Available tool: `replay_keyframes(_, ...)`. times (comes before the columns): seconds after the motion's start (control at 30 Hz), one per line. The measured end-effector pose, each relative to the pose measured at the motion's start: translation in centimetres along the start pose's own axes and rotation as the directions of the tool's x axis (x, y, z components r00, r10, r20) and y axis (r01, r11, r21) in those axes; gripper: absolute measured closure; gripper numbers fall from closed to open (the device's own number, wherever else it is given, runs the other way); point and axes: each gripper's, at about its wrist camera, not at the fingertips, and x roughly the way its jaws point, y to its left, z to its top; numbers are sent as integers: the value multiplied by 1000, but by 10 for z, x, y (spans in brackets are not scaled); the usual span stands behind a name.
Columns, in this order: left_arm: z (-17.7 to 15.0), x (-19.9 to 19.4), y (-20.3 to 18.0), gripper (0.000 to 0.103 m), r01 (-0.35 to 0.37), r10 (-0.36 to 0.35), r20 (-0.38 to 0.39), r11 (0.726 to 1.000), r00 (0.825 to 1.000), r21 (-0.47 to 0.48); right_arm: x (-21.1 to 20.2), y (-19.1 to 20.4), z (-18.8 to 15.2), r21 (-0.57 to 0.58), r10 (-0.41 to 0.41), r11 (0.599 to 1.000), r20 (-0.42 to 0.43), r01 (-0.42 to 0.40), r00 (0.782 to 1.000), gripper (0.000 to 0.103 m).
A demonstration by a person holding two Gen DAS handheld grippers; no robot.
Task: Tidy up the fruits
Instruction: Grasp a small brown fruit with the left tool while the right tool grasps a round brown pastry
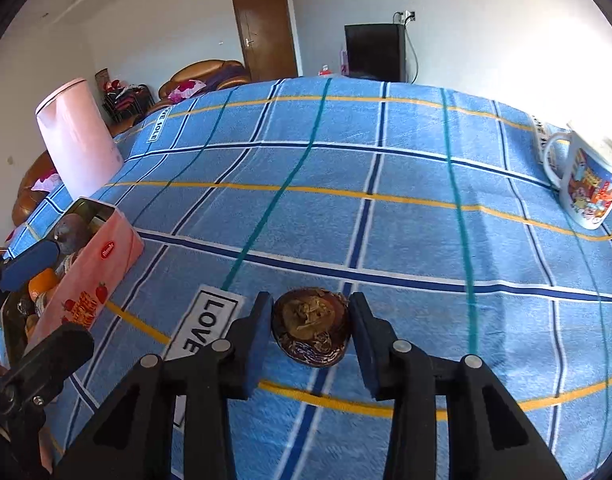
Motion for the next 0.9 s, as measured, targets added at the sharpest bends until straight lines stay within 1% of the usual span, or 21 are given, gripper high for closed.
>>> replay_keyframes(0.07,1,6,-10,12,25,-25,-18,1000,1000,18,-11,-13,-4,20,-18,1000,32,17,999,62)
replay_keyframes(0.13,2,15,-20,13,52,-51,-53,998,997,35,-17,-26,-7,50,-39,998,42,37,998,62)
replay_keyframes(0.23,4,32,-35,16,68,-60,-107,995,992,72,-19,-40,-8,94,-29,995,53,24,998,62)
replay_keyframes(0.27,4,39,-37,17,87,-77,-133,994,988,70,-20,-41,-8,101,-27,995,57,21,998,62)
replay_keyframes(0.33,5,52,-40,26,111,-99,-190,992,977,58,-21,-41,-8,102,-26,995,67,19,997,62)
replay_keyframes(0.4,5,61,-42,44,140,-125,-231,989,965,48,-21,-40,-8,101,-25,995,75,17,997,62)
replay_keyframes(0.47,5,69,-45,53,156,-140,-261,987,955,40,-22,-41,-9,107,-18,994,78,10,997,62)
replay_keyframes(0.53,5,76,-47,58,168,-153,-288,985,945,28,-22,-42,-9,111,-9,994,80,0,997,62)
replay_keyframes(0.57,6,76,-49,62,165,-149,-283,986,948,32,-23,-42,-10,112,-7,994,81,-2,997,62)
replay_keyframes(0.6,6,76,-52,71,170,-151,-285,985,947,43,-23,-43,-10,112,-3,994,82,-6,997,62)
replay_keyframes(0.63,5,75,-54,71,164,-142,-283,985,948,55,-24,-43,-10,114,1,993,84,-10,996,62)
replay_keyframes(0.67,4,75,-55,76,160,-136,-282,985,950,64,-25,-43,-10,115,4,993,89,-14,996,62)
replay_keyframes(0.77,5,71,-56,76,176,-151,-270,982,951,69,-27,-44,-11,119,13,993,102,-25,995,62)
replay_keyframes(0.9,7,66,-52,76,172,-154,-239,983,959,56,-31,-42,-12,108,20,994,126,-34,992,62)
